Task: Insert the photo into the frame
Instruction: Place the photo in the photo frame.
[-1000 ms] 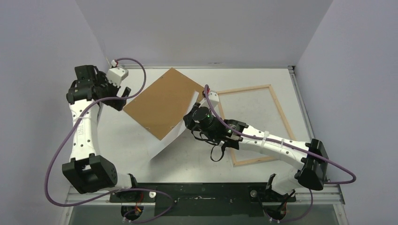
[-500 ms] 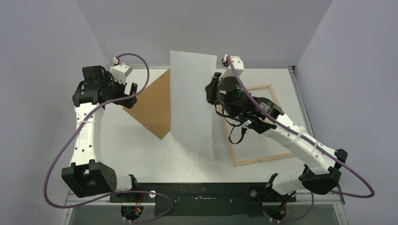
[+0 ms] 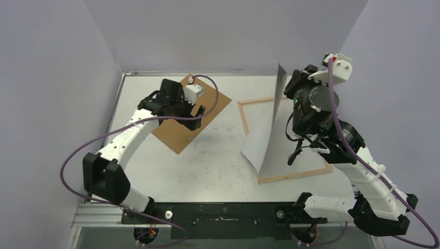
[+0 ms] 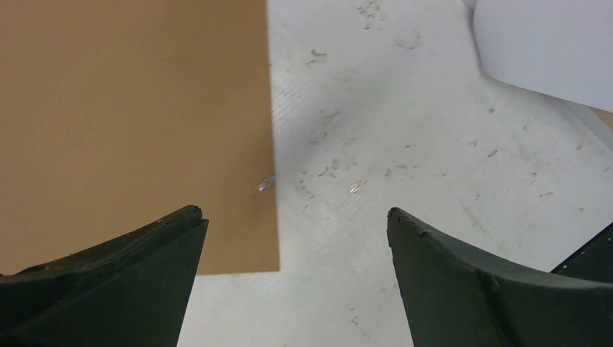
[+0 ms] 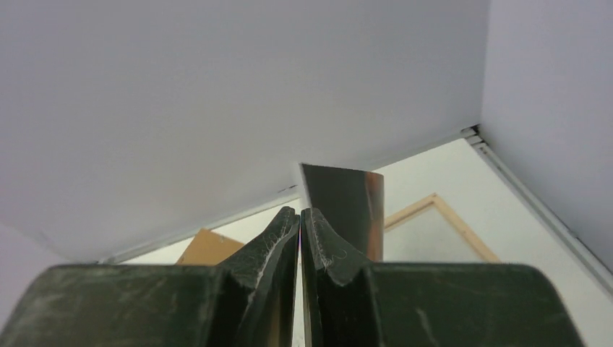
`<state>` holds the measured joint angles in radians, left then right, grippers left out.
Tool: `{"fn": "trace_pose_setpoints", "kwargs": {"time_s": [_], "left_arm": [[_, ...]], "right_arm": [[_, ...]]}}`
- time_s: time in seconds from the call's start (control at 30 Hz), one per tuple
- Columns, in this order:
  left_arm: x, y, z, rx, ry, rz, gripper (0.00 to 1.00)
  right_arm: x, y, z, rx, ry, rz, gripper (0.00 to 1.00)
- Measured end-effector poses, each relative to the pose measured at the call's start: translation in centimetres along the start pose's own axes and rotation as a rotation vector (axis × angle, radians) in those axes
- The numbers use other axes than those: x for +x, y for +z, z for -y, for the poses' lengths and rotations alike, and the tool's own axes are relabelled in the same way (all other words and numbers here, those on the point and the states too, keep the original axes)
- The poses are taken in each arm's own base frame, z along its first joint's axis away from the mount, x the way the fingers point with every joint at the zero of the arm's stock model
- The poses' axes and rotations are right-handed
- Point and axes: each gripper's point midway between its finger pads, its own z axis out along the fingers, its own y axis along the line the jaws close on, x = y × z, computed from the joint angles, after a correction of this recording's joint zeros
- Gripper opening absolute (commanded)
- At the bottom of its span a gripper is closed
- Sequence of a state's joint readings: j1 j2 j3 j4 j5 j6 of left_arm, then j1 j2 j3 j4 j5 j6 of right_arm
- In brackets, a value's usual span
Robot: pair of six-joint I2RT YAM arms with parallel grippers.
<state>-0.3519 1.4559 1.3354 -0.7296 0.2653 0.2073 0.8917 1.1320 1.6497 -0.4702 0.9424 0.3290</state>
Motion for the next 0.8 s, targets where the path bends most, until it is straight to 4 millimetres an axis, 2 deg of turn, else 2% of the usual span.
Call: {"fn": "trace_pose_setpoints", "kwargs": {"time_s": [0.1,0.2,0.3,0.4,0.47,0.5,0.6,0.67,0.8], "left_arm": [[-0.3,3.6,3.3,0.055,0.002,-0.054,0.96],[-0.5,7.0,5.7,0.096,-0.020,-0.101,0.96],[-1.2,10.1,7.6,0.118,-0.062,-0.120,0.96],[-2.2,12.3,8.8,0.133,-0.090,-0.122,0.96],[-3.1,13.2,9.2,0.139,-0.103,-0.110,0.96],[-3.5,13.6,9.3,0.143,-0.109,-0.101,0.96],[-3.8,13.8,9.5,0.154,-0.117,-0.085,0.96],[-4.1,13.8,9.6,0.159,-0.119,-0.074,0.96],[-4.1,14.0,9.7,0.164,-0.134,-0.070,0.96]], "right_arm": [[-2.1,-0.5,2.0,0.064,0.013,0.058,0.09],[-3.2,-1.0,3.5,0.111,0.015,0.085,0.09],[-3.5,-1.2,4.2,0.139,0.004,0.090,0.10],[-3.0,-1.4,4.9,0.163,-0.017,0.074,0.21],[-2.1,-1.5,5.3,0.174,-0.032,0.052,0.37],[-1.6,-1.5,5.3,0.177,-0.042,0.038,0.48],[0.9,-1.4,5.6,0.194,-0.069,-0.017,0.59],[3.2,-1.3,6.1,0.213,-0.100,-0.059,0.70],[9.3,0.1,7.6,0.268,-0.173,-0.171,0.82]]}}
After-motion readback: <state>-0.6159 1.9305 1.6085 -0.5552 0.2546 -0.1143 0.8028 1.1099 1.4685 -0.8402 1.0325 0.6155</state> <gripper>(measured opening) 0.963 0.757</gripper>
